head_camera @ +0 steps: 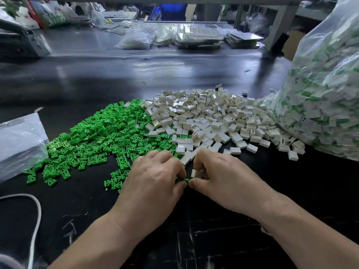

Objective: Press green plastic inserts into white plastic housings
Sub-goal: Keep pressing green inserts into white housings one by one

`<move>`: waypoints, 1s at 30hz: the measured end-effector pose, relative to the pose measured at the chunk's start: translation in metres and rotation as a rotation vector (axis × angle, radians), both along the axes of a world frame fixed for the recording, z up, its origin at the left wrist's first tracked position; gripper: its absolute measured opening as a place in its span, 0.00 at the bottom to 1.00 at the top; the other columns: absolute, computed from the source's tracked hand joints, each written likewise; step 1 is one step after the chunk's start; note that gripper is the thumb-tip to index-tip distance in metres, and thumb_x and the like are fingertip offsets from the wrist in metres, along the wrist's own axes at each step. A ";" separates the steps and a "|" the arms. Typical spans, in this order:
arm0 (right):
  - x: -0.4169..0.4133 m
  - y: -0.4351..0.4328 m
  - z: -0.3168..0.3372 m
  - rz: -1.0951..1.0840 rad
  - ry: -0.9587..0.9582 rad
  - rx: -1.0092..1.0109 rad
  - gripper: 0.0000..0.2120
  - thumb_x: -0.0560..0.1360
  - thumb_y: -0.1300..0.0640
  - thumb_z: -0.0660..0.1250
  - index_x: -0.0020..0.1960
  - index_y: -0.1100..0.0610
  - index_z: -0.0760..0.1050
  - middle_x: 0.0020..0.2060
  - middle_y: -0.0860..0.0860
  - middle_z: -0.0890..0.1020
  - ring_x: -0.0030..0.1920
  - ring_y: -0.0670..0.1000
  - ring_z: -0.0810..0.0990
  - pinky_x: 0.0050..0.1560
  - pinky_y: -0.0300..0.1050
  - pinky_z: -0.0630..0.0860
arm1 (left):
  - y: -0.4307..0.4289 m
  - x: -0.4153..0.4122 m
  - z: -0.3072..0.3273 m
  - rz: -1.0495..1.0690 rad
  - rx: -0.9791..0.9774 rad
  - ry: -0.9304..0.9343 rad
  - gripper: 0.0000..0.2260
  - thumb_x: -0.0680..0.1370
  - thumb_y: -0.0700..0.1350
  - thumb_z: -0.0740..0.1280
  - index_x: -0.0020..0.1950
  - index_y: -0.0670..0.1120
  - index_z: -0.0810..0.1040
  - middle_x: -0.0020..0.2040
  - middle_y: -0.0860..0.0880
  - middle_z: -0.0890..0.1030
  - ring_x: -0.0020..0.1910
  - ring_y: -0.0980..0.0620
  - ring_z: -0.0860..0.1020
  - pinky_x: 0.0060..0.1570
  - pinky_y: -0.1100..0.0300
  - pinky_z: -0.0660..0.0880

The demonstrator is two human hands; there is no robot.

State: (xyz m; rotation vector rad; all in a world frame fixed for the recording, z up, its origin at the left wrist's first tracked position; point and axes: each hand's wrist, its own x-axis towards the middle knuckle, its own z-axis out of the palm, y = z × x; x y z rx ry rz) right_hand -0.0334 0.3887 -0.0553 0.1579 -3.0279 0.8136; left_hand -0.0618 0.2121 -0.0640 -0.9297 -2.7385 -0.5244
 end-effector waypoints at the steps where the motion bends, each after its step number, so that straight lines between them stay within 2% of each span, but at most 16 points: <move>1: 0.000 0.000 0.000 -0.008 -0.001 -0.008 0.12 0.74 0.46 0.70 0.45 0.46 0.67 0.37 0.40 0.74 0.39 0.42 0.73 0.42 0.42 0.72 | 0.000 0.000 0.000 0.003 0.006 0.000 0.05 0.72 0.53 0.70 0.43 0.53 0.77 0.40 0.57 0.76 0.43 0.53 0.72 0.46 0.53 0.71; 5: 0.000 -0.001 -0.001 -0.031 0.003 -0.004 0.10 0.72 0.47 0.68 0.43 0.46 0.67 0.36 0.41 0.75 0.38 0.41 0.73 0.40 0.41 0.70 | 0.000 0.001 0.002 0.038 0.071 -0.012 0.03 0.72 0.51 0.67 0.41 0.52 0.77 0.37 0.58 0.77 0.41 0.53 0.72 0.45 0.52 0.71; 8: -0.001 -0.003 0.000 -0.083 -0.004 -0.116 0.07 0.71 0.48 0.68 0.44 0.46 0.70 0.35 0.43 0.77 0.37 0.42 0.75 0.37 0.39 0.71 | 0.002 0.004 0.006 0.096 0.225 -0.035 0.02 0.70 0.49 0.67 0.40 0.52 0.78 0.35 0.59 0.76 0.39 0.55 0.73 0.43 0.56 0.72; 10: -0.002 -0.004 0.001 -0.129 -0.018 -0.245 0.05 0.72 0.49 0.68 0.43 0.47 0.72 0.34 0.42 0.78 0.35 0.40 0.75 0.34 0.34 0.69 | 0.001 0.003 0.008 0.121 0.344 -0.065 0.00 0.71 0.47 0.68 0.40 0.52 0.78 0.35 0.59 0.76 0.38 0.58 0.74 0.41 0.60 0.71; 13: -0.004 -0.004 0.000 -0.186 -0.052 -0.440 0.03 0.72 0.50 0.69 0.43 0.47 0.75 0.35 0.38 0.79 0.32 0.38 0.75 0.30 0.31 0.69 | 0.000 0.001 0.008 0.147 0.463 -0.127 0.04 0.73 0.45 0.71 0.42 0.54 0.79 0.36 0.59 0.78 0.36 0.61 0.74 0.37 0.69 0.69; 15: -0.004 -0.004 0.001 -0.205 -0.111 -0.626 0.03 0.70 0.50 0.69 0.43 0.48 0.77 0.29 0.42 0.77 0.26 0.40 0.72 0.25 0.33 0.67 | 0.000 0.001 0.009 0.145 0.546 -0.180 0.04 0.74 0.45 0.71 0.44 0.54 0.80 0.38 0.59 0.80 0.38 0.62 0.77 0.37 0.74 0.69; 18: -0.006 -0.005 0.005 -0.175 -0.233 -0.973 0.04 0.67 0.55 0.68 0.40 0.46 0.79 0.29 0.48 0.75 0.23 0.45 0.66 0.20 0.37 0.60 | 0.002 0.004 0.009 0.094 0.690 -0.337 0.06 0.75 0.43 0.71 0.46 0.56 0.81 0.41 0.60 0.82 0.41 0.60 0.81 0.38 0.73 0.73; 20: -0.006 -0.005 0.006 -0.140 -0.290 -1.114 0.07 0.67 0.58 0.67 0.38 0.46 0.79 0.28 0.50 0.75 0.23 0.46 0.64 0.20 0.36 0.58 | 0.003 0.005 0.009 0.069 0.739 -0.409 0.07 0.75 0.42 0.71 0.46 0.56 0.82 0.41 0.58 0.84 0.41 0.58 0.82 0.40 0.70 0.76; 23: -0.008 -0.005 0.005 -0.110 -0.330 -1.150 0.07 0.68 0.59 0.66 0.40 0.49 0.80 0.26 0.51 0.73 0.22 0.47 0.63 0.19 0.36 0.57 | 0.005 0.005 0.009 0.077 0.755 -0.415 0.08 0.75 0.41 0.72 0.45 0.55 0.82 0.40 0.58 0.84 0.40 0.59 0.82 0.39 0.72 0.75; 26: -0.007 -0.006 0.005 -0.100 -0.313 -1.080 0.07 0.68 0.59 0.66 0.42 0.50 0.81 0.34 0.57 0.78 0.23 0.48 0.64 0.20 0.36 0.58 | 0.005 0.005 0.009 0.079 0.754 -0.414 0.08 0.75 0.40 0.71 0.45 0.54 0.82 0.40 0.58 0.84 0.40 0.59 0.82 0.39 0.72 0.75; 30: -0.006 -0.002 0.002 -0.146 -0.197 -0.996 0.09 0.71 0.58 0.65 0.44 0.46 0.80 0.36 0.53 0.82 0.24 0.46 0.66 0.21 0.37 0.61 | 0.001 0.003 0.013 0.084 0.855 -0.485 0.07 0.75 0.40 0.71 0.45 0.54 0.83 0.40 0.54 0.84 0.39 0.57 0.82 0.38 0.71 0.75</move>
